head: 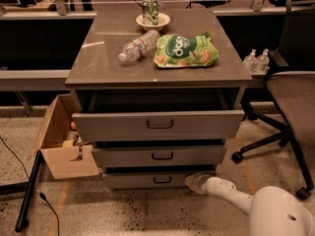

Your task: Close bottom drawer

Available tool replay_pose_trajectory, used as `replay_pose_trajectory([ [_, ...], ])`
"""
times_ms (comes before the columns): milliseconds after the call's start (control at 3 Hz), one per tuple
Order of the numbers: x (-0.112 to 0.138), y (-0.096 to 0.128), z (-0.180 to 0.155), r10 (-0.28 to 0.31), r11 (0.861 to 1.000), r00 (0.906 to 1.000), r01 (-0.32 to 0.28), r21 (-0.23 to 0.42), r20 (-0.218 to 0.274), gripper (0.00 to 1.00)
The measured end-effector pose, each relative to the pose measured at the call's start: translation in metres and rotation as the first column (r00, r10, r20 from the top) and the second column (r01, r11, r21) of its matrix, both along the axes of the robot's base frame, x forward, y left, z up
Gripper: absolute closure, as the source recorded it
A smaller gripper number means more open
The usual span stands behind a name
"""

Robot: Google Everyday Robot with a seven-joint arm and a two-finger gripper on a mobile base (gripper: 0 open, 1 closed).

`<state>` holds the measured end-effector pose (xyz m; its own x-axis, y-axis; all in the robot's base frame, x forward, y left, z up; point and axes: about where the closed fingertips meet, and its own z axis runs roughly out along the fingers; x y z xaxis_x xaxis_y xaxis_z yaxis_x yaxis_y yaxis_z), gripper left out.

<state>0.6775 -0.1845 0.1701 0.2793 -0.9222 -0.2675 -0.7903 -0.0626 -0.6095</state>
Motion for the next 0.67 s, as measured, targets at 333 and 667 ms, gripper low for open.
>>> replay_pose_trajectory([
  [333,-0.011,-0.002,0.002,0.011,1.000,0.9994,-0.011,0.017,-0.033,1.00],
  [667,-0.042,-0.010,0.020,0.041,0.998,0.9962,-0.037,0.055,-0.077,1.00],
])
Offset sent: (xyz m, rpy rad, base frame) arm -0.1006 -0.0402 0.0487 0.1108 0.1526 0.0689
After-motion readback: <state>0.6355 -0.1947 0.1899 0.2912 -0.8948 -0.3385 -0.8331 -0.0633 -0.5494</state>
